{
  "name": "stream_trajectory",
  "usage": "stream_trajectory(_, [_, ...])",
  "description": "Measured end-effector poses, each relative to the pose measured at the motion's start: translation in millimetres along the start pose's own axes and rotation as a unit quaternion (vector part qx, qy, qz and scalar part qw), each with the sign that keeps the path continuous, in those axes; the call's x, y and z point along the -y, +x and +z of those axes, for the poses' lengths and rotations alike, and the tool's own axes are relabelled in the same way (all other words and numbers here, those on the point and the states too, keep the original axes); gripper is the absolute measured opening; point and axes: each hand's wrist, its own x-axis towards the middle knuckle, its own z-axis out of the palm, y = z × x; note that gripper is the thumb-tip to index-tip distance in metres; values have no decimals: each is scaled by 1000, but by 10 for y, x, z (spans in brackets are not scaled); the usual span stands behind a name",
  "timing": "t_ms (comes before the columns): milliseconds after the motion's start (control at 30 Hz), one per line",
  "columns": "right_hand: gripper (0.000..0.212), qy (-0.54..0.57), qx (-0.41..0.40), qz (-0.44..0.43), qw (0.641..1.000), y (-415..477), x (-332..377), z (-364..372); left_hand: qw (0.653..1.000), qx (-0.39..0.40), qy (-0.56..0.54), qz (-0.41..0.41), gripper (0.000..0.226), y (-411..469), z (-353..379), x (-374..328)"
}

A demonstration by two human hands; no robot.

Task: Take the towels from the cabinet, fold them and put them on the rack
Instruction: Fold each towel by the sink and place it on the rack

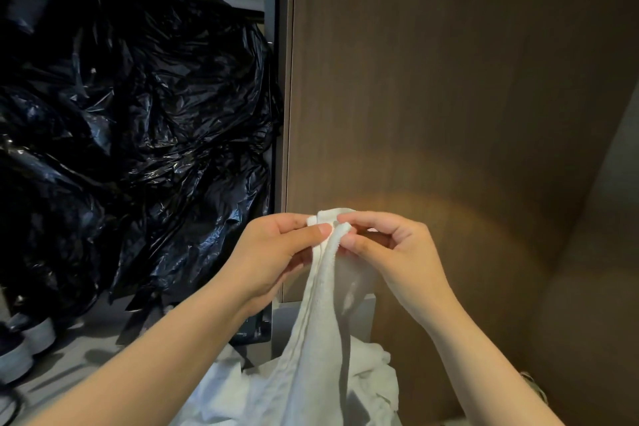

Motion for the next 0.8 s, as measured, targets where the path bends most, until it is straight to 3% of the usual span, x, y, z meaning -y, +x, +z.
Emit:
stream_trajectory(167, [15, -130, -65, -44, 988, 73, -116, 10, 997, -18, 63, 31, 14, -34, 11, 25])
stream_trajectory(367, [11, -190, -56, -94, 976, 138, -71, 12, 984, -32, 155, 86, 13, 5, 22, 10])
stream_trajectory(633, [10, -194, -34, -105, 975, 138, 4, -8, 996, 16, 67, 54, 19, -25, -28, 0])
stream_trajectory(733, [11, -195, -27, -118, 973, 131, 19, -17, 990, 62, 100, 78, 22, -68, -62, 0])
stream_trajectory(800, [8, -204, -10, -120, 971, 132, 9, -16, 985, 26, 135, 108, 24, -71, -68, 4])
